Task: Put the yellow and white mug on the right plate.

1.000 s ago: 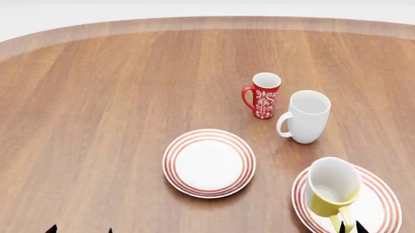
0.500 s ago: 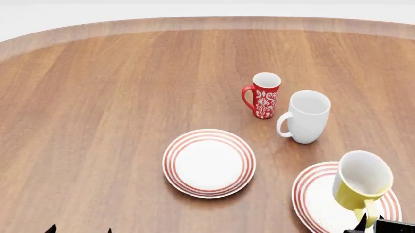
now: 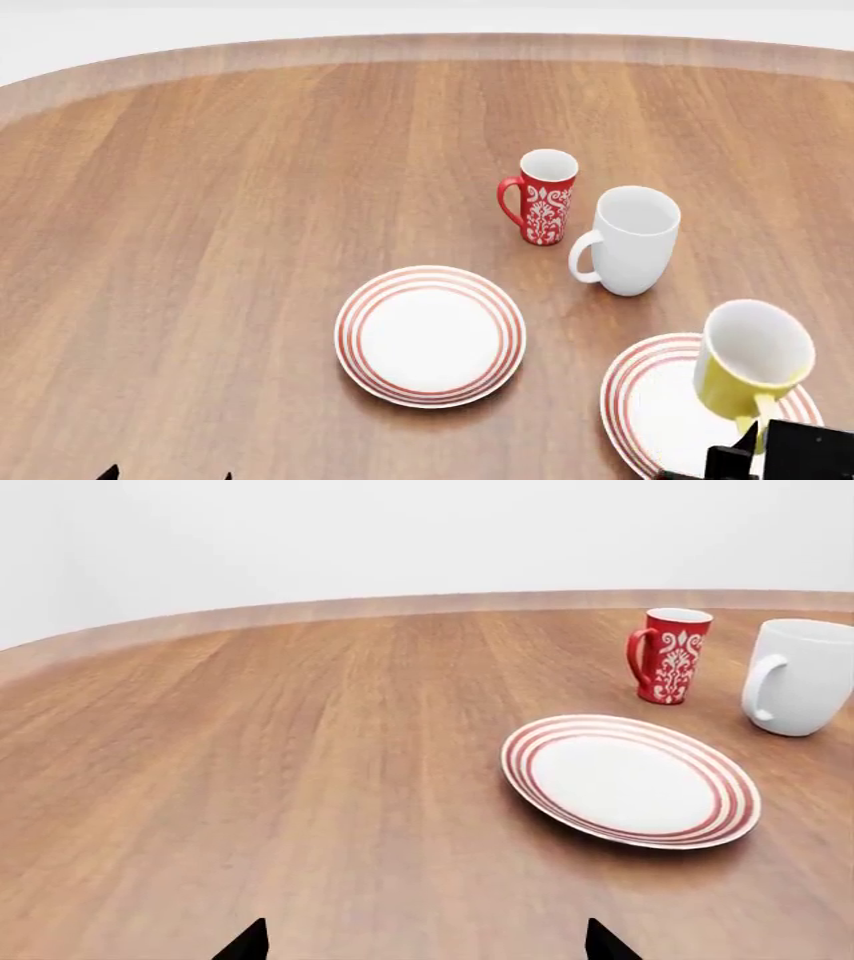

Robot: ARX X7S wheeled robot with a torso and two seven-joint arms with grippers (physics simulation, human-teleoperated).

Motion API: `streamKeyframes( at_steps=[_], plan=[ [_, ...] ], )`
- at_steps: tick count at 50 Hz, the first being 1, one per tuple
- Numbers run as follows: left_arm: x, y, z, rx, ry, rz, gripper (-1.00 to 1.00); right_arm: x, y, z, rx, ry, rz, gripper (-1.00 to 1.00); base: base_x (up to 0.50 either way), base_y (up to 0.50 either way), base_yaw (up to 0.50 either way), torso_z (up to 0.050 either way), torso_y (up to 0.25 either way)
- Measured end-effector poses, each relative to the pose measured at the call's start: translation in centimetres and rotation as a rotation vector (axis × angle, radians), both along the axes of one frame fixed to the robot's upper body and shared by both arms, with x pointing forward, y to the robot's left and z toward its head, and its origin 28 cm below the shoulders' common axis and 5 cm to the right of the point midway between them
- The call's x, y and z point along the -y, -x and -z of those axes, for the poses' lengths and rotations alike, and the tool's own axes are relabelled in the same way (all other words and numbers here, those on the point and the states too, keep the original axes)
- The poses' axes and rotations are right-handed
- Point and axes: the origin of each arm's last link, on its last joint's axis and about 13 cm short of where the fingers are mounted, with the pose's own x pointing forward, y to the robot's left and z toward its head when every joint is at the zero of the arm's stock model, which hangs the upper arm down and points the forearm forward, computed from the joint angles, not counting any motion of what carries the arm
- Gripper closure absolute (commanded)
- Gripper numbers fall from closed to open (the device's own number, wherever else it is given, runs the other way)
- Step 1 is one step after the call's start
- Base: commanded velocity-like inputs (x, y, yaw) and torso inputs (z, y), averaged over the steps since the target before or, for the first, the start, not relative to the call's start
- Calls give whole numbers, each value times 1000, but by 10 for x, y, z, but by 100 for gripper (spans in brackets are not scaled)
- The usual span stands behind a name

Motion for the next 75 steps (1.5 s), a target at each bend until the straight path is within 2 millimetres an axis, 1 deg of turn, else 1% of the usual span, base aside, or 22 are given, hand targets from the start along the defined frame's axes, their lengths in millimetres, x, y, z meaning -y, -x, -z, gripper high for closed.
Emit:
streamKeyframes(
  at_steps=[22,31,38,51,67,68,75],
  plan=[
    [-1,-1,-1,5,2,-6,-100,-3,-32,5,-60,20,9,100,0,0,0,0,0],
    [-1,-1,-1,6,2,-7,-100,-4,-41,7,-82,31,13,100,0,0,0,0,1],
    [-2,-1,-1,6,3,-8,-100,-5,-42,10,-99,34,12,100,0,0,0,0,0],
    [-1,-1,0,4,3,-5,-100,-10,-38,19,-140,40,0,100,0,0,0,0,0],
    [-1,-1,0,3,3,-6,-100,-14,-36,23,-155,44,-18,100,0,0,0,0,1],
    [-1,-1,0,3,3,-6,-100,-15,-36,24,-156,44,-19,-100,0,0,0,0,0],
    [-2,-1,0,4,3,-7,-100,-14,-35,24,-158,45,-20,-100,0,0,0,0,0]
  ],
)
